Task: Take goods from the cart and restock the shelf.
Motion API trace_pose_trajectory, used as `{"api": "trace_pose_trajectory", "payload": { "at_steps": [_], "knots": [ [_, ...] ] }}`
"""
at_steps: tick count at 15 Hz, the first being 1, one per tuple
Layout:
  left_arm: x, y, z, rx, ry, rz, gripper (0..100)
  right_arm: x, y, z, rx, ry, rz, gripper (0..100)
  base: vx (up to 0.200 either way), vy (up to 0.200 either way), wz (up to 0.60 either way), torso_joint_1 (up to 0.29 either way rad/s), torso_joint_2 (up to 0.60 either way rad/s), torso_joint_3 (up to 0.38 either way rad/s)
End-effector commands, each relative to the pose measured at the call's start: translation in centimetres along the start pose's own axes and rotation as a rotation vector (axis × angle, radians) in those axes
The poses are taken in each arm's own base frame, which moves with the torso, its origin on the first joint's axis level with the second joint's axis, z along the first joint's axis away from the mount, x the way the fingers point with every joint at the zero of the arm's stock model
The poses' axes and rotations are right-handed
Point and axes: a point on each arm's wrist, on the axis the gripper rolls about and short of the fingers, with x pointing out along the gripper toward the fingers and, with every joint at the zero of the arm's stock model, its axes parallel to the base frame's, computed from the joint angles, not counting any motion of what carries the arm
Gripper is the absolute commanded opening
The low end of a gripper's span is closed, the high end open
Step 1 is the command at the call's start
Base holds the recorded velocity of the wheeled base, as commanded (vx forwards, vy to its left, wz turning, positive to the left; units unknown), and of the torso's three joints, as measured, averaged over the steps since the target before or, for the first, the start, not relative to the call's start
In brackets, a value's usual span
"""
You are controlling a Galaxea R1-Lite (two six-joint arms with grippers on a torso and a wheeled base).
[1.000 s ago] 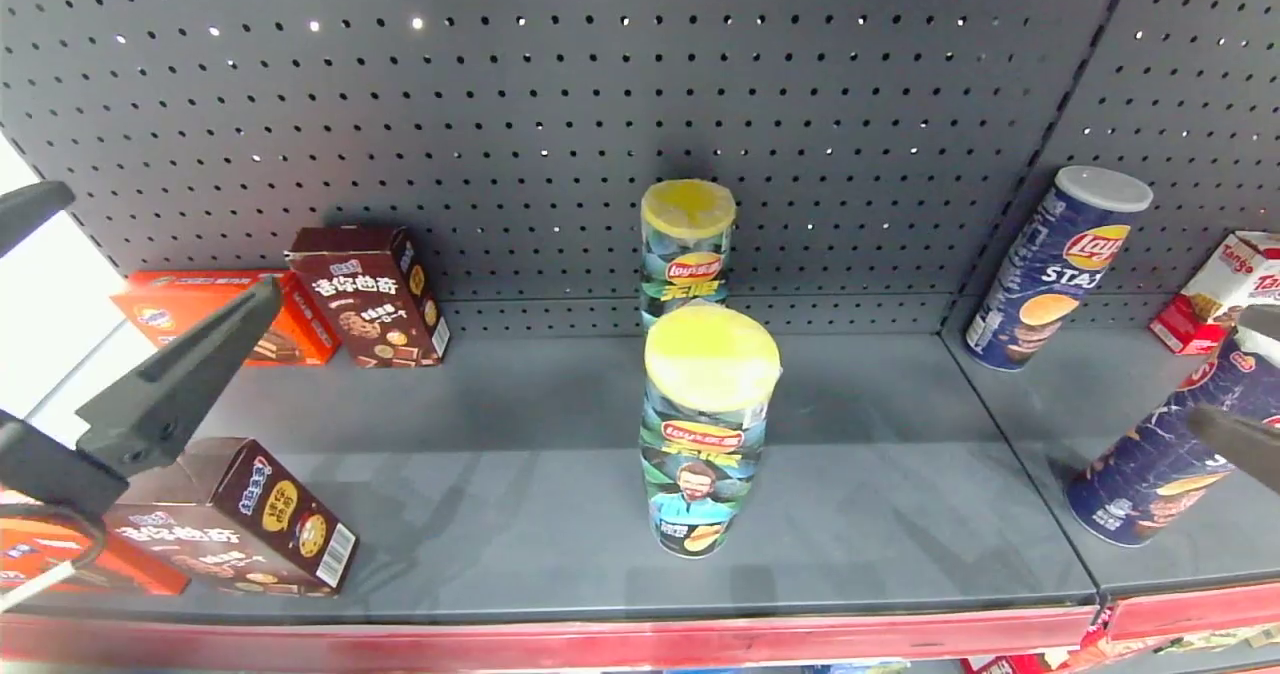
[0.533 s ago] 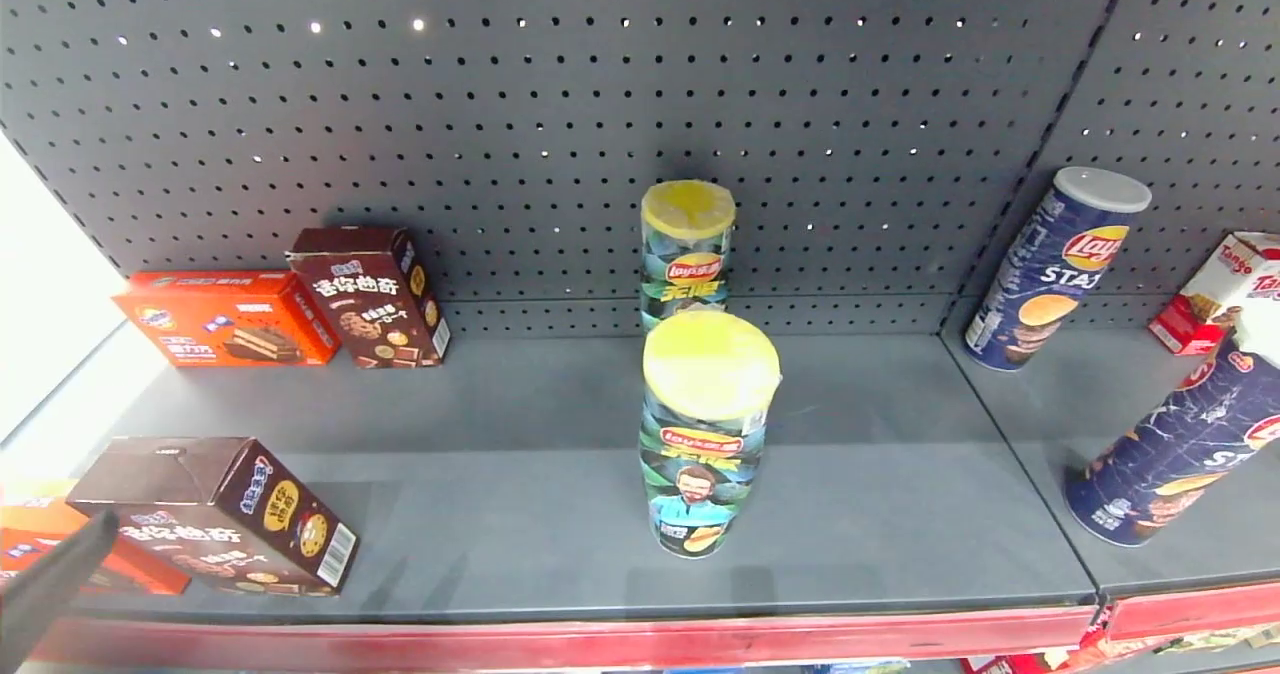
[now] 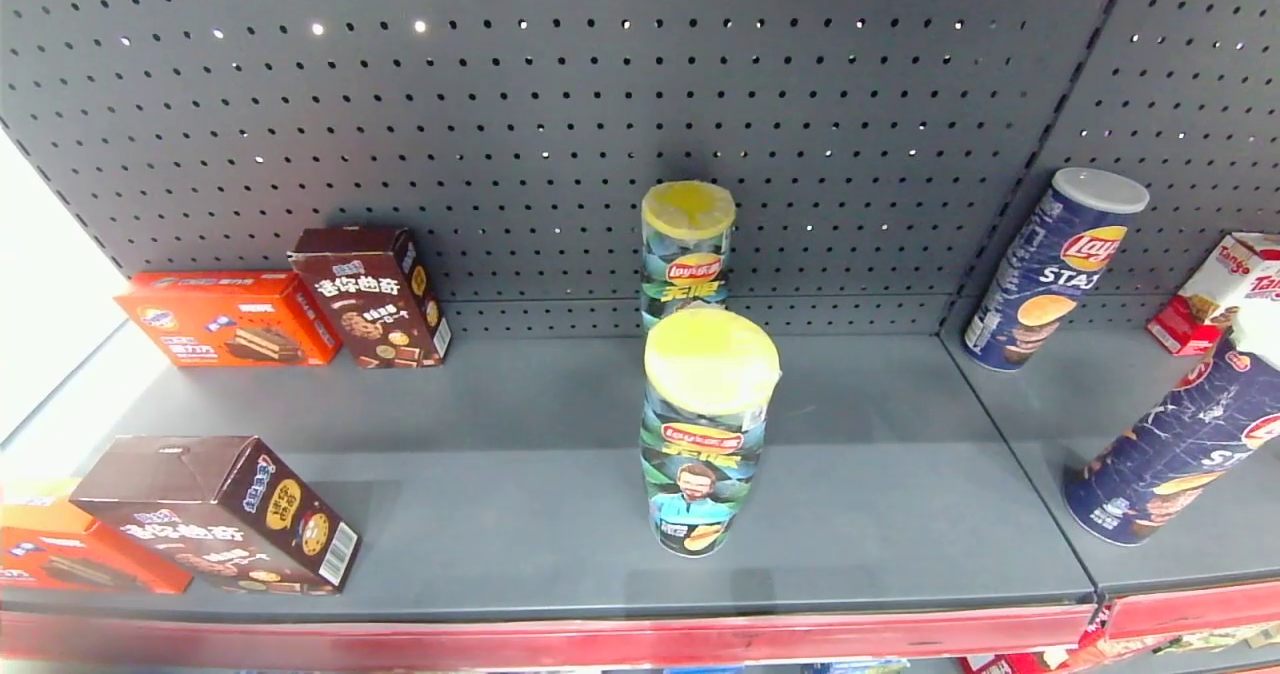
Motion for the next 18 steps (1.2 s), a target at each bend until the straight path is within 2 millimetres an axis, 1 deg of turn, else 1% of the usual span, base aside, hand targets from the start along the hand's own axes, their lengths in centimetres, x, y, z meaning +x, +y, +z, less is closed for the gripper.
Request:
{"api": "trace_pose_trajectory", "payload": {
  "at_steps": [1, 2, 3, 4, 5, 6, 7, 9, 11, 13, 14, 16, 18],
  "knots": [
    [-0.3, -0.8, -1.9, -0.002, 0.018, -0.006, 100, -0.3, 0.2, -1.6, 0.0, 0.005, -0.015, 100, 0.0, 0.0, 0.0, 0.0, 0.0, 0.0],
    [-0.1, -1.5, -3.5, 0.005, 0.056, -0.026, 100, -0.3, 0.4, -2.9, 0.002, 0.034, -0.049, 100, 0.0, 0.0, 0.0, 0.0, 0.0, 0.0],
    [0.0, -1.9, -4.4, 0.009, 0.084, -0.04, 100, -0.2, 0.5, -3.8, 0.009, 0.053, -0.069, 100, 0.0, 0.0, 0.0, 0.0, 0.0, 0.0],
    [0.0, -1.9, -4.4, 0.009, 0.084, -0.04, 100, -0.2, 0.5, -3.8, 0.009, 0.053, -0.069, 100, 0.0, 0.0, 0.0, 0.0, 0.0, 0.0],
    [0.2, -2.6, -5.7, 0.016, 0.13, -0.056, 100, 0.1, 0.7, -5.2, 0.021, 0.114, -0.133, 100, 0.0, 0.0, 0.0, 0.0, 0.0, 0.0],
    [0.2, -2.6, -5.7, 0.016, 0.133, -0.058, 100, 0.1, 0.7, -5.2, 0.022, 0.117, -0.135, 100, 0.0, 0.0, 0.0, 0.0, 0.0, 0.0],
    [0.3, -3.0, -6.6, 0.02, 0.171, -0.053, 100, 0.2, 0.8, -6.3, 0.029, 0.174, -0.215, 100, 0.0, 0.0, 0.0, 0.0, 0.0, 0.0],
    [0.7, -3.2, -6.8, 0.022, 0.254, -0.004, 100, 0.6, 0.9, -6.3, 0.057, 0.261, -0.396, 100, 0.0, 0.0, 0.0, 0.0, 0.0, 0.0],
    [1.4, -3.3, -6.8, -0.01, 0.373, 0.067, 100, 1.1, 0.7, -6.3, 0.112, 0.328, -0.555, 100, 0.0, 0.0, 0.0, 0.0, 0.0, 0.0],
    [1.5, -3.3, -6.7, -0.022, 0.445, 0.205, 100, 0.9, 0.8, -6.3, 0.138, 0.304, -0.661, 100, 0.0, 0.0, 0.0, 0.0, 0.0, 0.0],
    [1.5, -3.3, -6.7, -0.028, 0.467, 0.269, 100, 0.6, 1.2, -6.3, 0.139, 0.244, -0.677, 100, 0.0, 0.0, 0.0, 0.0, 0.0, 0.0],
    [1.0, -3.4, -6.7, -0.027, 0.424, 0.304, 100, 0.0, 2.0, -6.5, 0.103, 0.116, -0.518, 100, 0.0, 0.0, 0.0, 0.0, 0.0, 0.0],
    [0.6, -3.6, -6.6, -0.025, 0.379, 0.328, 100, 0.2, 1.8, -6.5, 0.089, 0.071, -0.532, 100, 0.0, 0.0, 0.0, 0.0, 0.0, 0.0]
  ]
}}
